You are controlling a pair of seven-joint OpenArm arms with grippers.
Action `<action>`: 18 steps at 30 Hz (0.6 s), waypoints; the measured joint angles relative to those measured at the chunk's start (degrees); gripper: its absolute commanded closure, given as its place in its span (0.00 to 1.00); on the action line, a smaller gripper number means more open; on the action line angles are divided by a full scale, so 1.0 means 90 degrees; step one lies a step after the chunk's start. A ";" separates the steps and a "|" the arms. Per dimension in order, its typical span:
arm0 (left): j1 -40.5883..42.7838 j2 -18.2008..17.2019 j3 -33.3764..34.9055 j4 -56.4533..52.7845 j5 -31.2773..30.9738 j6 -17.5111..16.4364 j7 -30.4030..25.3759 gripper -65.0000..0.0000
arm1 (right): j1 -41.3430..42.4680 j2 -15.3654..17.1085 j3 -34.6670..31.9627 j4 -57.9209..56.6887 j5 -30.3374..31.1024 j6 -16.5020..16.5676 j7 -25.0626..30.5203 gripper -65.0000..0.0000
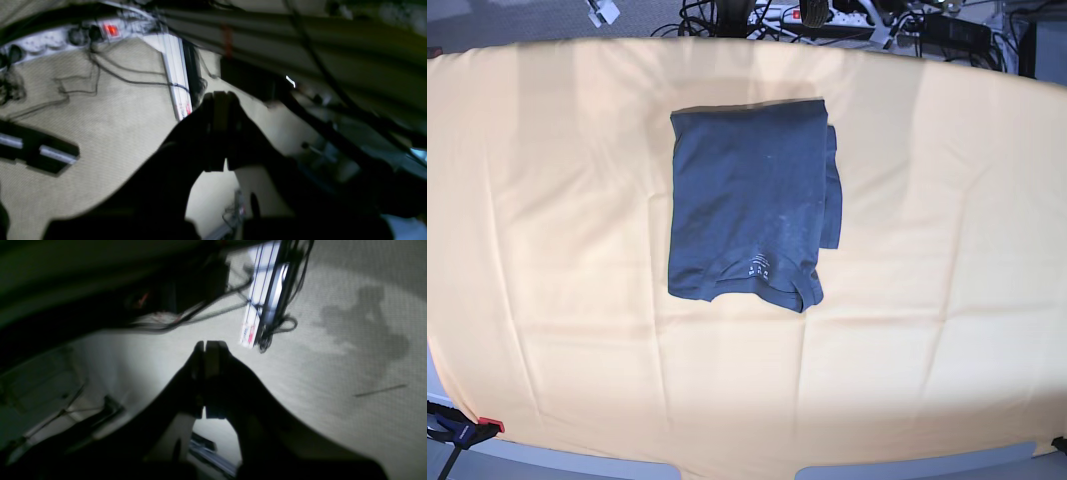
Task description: Fold the T-shirt properly
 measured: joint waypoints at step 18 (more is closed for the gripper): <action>-0.1355 0.0913 0.0005 -0.2839 0.2373 0.2399 -0.2902 1.00 | 0.1467 -0.0775 -0.1741 -0.1882 -0.2599 -0.3332 0.1834 1.00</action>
